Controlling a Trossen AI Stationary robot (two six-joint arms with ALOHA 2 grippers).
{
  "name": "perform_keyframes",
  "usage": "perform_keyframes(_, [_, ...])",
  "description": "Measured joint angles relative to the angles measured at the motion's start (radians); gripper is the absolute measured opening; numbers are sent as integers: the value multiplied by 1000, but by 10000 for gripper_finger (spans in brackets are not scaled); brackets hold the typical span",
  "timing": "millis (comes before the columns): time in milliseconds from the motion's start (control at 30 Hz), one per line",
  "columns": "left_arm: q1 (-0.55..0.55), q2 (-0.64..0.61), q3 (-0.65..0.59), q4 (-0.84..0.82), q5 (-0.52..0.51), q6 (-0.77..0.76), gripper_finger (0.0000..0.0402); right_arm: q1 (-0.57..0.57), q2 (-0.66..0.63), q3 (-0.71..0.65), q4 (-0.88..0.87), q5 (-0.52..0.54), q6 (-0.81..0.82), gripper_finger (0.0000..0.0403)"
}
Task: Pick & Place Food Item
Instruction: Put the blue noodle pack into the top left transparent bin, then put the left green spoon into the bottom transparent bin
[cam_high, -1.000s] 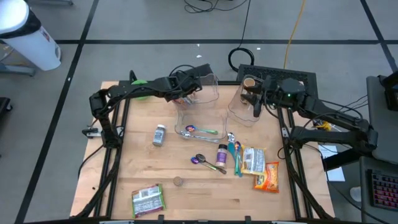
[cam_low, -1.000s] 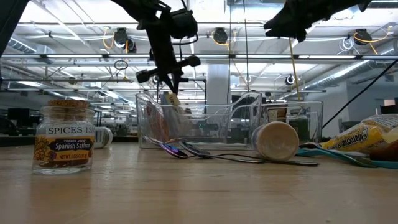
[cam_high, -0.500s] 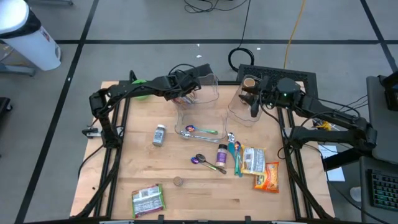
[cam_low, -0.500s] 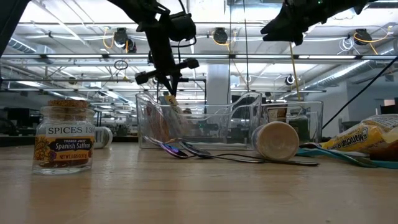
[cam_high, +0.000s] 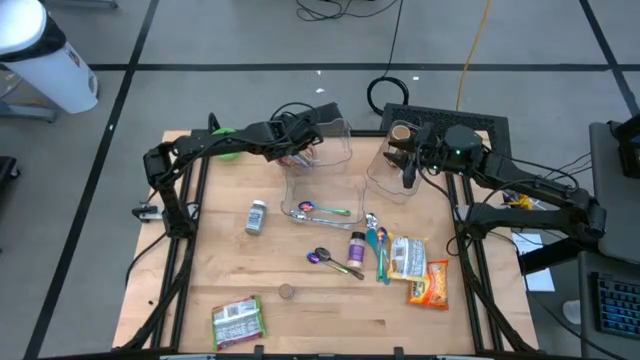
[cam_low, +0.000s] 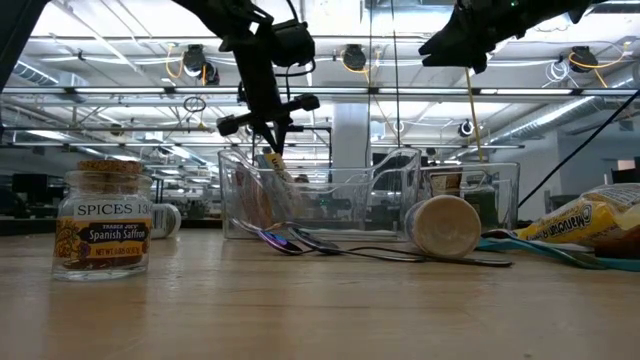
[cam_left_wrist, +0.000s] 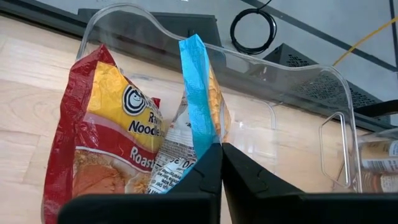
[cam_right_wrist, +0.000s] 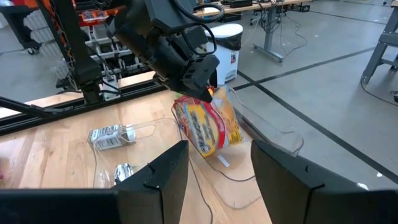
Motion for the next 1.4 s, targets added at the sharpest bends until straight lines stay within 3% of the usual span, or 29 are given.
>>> perform_keyframes(467, [0, 0, 0, 3, -3, 43, 123, 0, 0, 0, 0, -52, 0, 166])
perform_keyframes(733, [17, -44, 0, 3, 11, 175, 132, 0, 0, 0, 16, -52, 0, 167])
perform_keyframes(933, [49, -179, 0, 24, 76, 323, 132, 0, 0, 0, 22, -52, 0, 167])
perform_keyframes(1100, [18, -326, 0, 206, 133, 618, 132, 0, 0, 0, 22, -52, 0, 167])
perform_keyframes(1233, [-47, -412, 2, 461, 279, 886, 132, 0, 0, 0, 22, -51, 0, 167])
perform_keyframes(1400, [-85, -463, 2, 650, 439, 988, 132, 0, 0, 0, 22, -51, 0, 167])
